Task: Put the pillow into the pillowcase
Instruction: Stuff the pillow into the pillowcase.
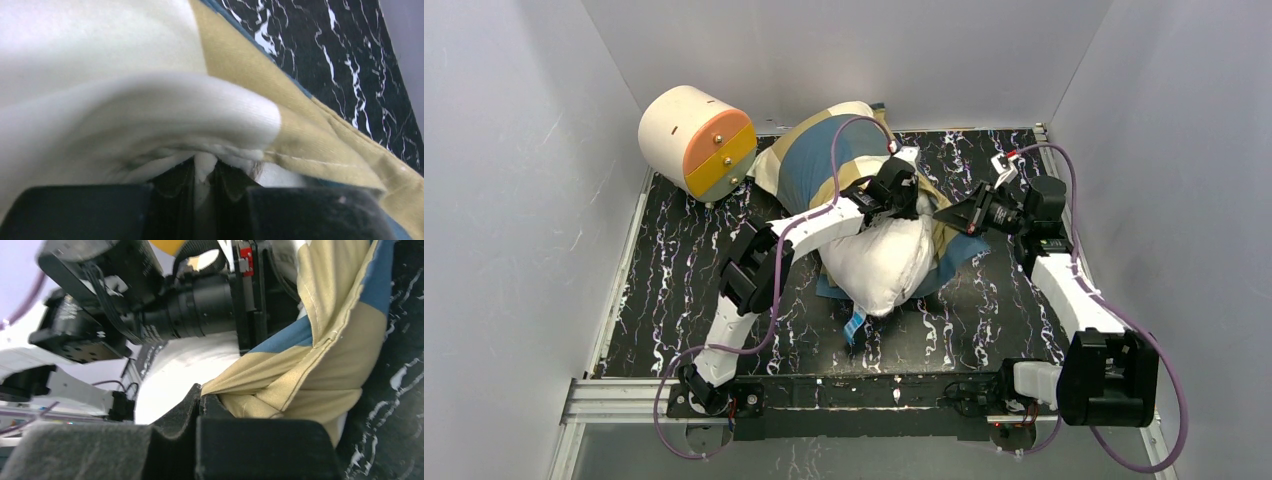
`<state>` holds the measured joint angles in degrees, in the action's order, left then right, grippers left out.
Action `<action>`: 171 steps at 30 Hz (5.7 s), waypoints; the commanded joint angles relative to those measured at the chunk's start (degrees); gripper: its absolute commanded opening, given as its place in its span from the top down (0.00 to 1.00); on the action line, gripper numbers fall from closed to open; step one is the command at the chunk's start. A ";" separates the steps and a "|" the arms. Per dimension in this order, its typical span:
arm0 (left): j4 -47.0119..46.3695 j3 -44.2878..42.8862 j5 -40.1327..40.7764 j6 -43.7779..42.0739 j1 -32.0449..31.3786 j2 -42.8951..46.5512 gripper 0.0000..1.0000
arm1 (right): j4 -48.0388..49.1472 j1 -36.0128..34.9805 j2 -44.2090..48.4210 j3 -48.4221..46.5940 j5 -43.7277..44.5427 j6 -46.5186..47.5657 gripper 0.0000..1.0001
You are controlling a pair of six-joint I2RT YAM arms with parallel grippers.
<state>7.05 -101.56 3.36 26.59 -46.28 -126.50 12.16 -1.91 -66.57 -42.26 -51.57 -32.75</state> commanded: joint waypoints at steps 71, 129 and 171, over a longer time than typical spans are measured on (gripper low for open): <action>-4.62 22.75 -1.77 2.24 9.61 -11.72 1.00 | -24.72 -5.12 -17.81 -13.67 38.00 18.68 0.71; -1.74 21.55 0.21 0.90 9.62 -10.70 1.00 | -18.40 0.56 -16.22 -10.10 31.19 21.23 0.72; -0.62 21.26 2.52 0.78 9.37 -9.25 1.00 | -22.76 -5.73 -24.31 -15.88 39.24 21.81 0.99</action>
<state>-19.49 -86.67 -7.01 31.73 -42.94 -127.24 -5.37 -7.20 -97.17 -54.30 -16.36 -12.01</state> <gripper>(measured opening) 0.096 0.032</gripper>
